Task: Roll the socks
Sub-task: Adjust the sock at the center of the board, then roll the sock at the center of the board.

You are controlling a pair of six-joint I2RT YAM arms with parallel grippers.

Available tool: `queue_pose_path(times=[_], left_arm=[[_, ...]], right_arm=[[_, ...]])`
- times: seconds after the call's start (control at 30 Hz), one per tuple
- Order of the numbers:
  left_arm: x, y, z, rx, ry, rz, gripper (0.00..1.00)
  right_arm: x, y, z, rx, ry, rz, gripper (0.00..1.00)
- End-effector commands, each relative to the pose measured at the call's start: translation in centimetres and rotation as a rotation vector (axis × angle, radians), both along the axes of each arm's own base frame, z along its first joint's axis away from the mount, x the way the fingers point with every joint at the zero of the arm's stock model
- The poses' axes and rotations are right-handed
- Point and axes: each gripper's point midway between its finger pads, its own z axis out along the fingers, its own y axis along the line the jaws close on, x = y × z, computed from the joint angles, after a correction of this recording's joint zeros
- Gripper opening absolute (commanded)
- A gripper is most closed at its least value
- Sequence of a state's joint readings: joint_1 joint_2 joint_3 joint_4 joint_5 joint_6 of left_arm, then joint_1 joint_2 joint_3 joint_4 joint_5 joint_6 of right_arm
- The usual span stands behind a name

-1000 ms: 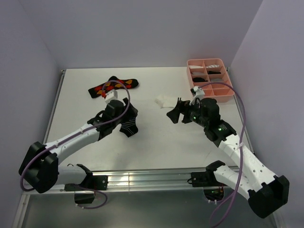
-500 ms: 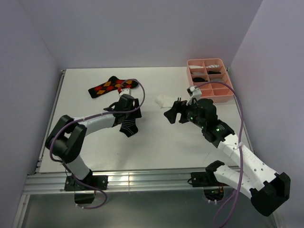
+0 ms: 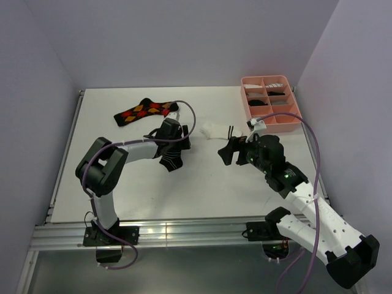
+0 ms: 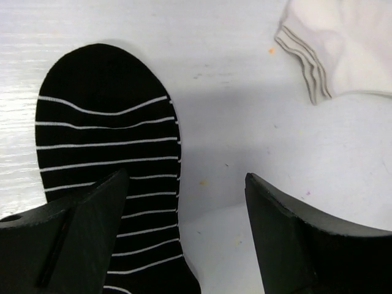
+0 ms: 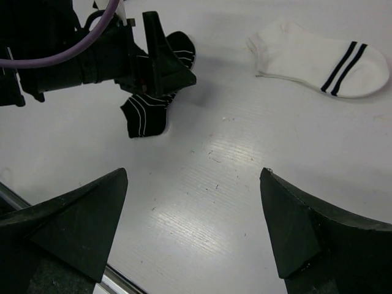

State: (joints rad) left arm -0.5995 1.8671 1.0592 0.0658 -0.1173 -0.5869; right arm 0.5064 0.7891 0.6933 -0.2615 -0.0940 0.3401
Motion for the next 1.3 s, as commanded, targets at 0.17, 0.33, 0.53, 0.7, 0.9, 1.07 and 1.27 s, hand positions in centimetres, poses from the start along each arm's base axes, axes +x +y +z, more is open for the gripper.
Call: queue_pose_path(times=[0.17, 0.33, 0.53, 0.7, 0.9, 1.07, 1.27], left_arm=[[-2.2, -2.7, 6.9, -0.096, -0.042, -0.06, 0.84], [-1.1, 1.2, 13.5, -0.079, -0.142, 0.065, 0.88], [-1.3, 8.6, 16.7, -0.103, -0.175, 0.215, 0.95], [-3.6, 15.0, 16.6, -0.08, -0.186, 0.319, 1.0], [-6.9, 20.1, 15.6, -0.015, -0.214, 0.414, 0.98], [-9.5, 22.4, 13.5, 0.059, -0.198, 0.466, 0.97], [-10.9, 23.4, 13.4, 0.064, -0.228, 0.498, 0.96]], right_arm=[[0.2, 0.5, 0.7, -0.032, -0.058, 0.039, 0.95], [0.7, 2.7, 0.5, -0.092, -0.086, 0.109, 0.95], [0.4, 7.2, -1.7, -0.28, -0.113, 0.243, 0.92], [0.2, 11.3, -4.9, -0.5, -0.106, 0.4, 0.87], [-0.7, 15.9, -8.4, -0.644, -0.12, 0.538, 0.79], [-0.9, 18.5, -10.4, -0.693, -0.131, 0.604, 0.77], [0.0, 20.1, -12.7, -0.729, -0.129, 0.628, 0.74]])
